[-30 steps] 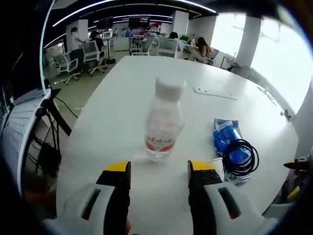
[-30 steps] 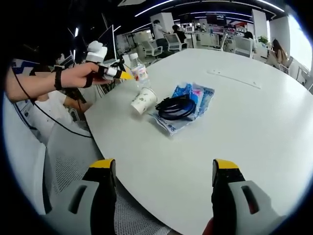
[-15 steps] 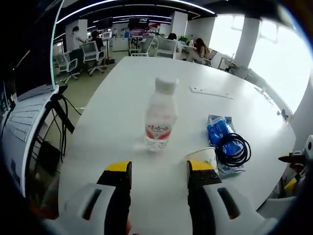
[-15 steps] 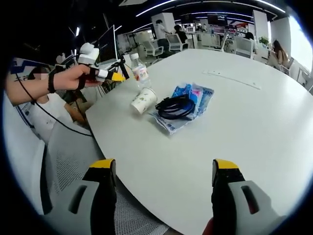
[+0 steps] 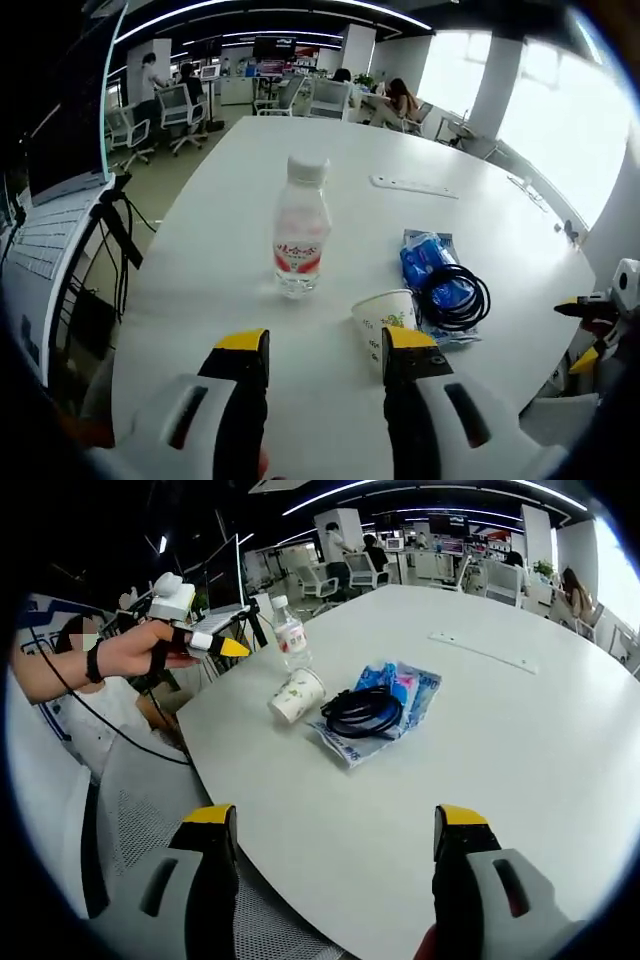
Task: Arrange the tabletop items into an orderly group along one side of the table until the central work area is clear of visible clutter.
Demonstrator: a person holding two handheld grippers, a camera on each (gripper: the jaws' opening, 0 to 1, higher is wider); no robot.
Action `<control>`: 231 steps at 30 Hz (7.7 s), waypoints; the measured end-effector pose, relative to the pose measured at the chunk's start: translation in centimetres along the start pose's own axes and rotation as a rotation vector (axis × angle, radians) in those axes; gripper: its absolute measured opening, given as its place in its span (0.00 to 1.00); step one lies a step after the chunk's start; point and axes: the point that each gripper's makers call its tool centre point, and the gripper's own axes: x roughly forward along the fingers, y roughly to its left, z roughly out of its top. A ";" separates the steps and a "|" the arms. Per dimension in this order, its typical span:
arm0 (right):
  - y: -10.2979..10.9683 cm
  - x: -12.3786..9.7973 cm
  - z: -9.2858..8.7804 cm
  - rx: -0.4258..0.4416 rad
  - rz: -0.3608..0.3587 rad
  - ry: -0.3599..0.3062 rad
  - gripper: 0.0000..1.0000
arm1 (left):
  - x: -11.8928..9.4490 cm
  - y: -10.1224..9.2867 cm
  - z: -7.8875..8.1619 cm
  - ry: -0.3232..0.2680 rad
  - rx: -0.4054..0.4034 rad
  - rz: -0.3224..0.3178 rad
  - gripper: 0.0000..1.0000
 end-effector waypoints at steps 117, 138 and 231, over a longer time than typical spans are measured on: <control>0.1 -2.5 -2.0 0.019 -0.027 0.035 0.80 | 5.5 -6.5 -3.9 0.164 -0.077 -0.237 0.38; 0.2 -0.9 0.5 -0.041 0.036 0.048 0.81 | 1.9 -8.6 -3.9 0.130 0.095 -0.298 0.38; 10.8 4.1 9.6 0.070 0.462 -0.114 0.00 | -2.9 -19.2 -4.8 -0.007 0.863 -0.524 0.40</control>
